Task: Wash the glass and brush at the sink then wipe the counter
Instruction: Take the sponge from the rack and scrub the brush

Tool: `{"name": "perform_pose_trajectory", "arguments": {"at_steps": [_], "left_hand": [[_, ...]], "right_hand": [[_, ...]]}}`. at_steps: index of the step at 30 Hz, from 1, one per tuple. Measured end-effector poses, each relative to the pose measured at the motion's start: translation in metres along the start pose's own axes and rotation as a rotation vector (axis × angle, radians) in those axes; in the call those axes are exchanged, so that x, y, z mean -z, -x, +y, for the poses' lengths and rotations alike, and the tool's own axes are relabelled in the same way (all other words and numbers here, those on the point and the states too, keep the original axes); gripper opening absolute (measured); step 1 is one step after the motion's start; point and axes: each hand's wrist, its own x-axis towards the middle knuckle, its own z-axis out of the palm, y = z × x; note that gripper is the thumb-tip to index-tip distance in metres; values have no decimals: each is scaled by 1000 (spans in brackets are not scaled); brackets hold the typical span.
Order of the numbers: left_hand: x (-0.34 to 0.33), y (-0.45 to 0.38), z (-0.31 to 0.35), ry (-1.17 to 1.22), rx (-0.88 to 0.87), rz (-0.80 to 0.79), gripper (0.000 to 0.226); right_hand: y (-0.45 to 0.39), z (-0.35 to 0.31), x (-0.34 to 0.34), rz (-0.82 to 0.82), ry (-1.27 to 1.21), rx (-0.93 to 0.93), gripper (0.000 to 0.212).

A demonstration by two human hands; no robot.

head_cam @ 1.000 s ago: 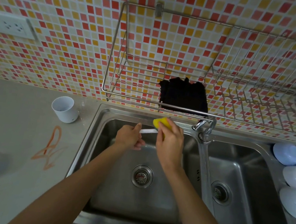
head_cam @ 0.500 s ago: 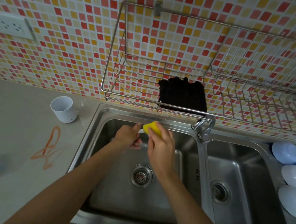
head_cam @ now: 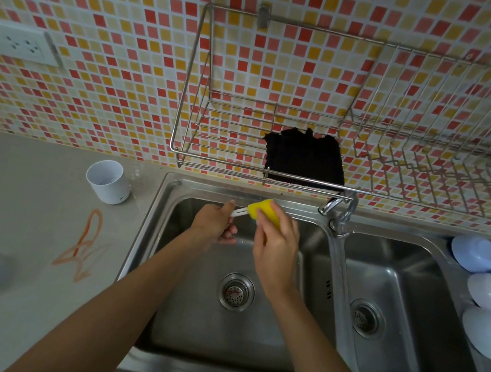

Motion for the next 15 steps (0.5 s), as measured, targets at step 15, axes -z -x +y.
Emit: {"name": "perform_pose_trajectory", "arguments": {"at_steps": [15], "left_hand": [[22, 12, -8, -27, -31, 3, 44]], "right_hand": [[-1, -7, 36, 129, 8, -37, 24]]}}
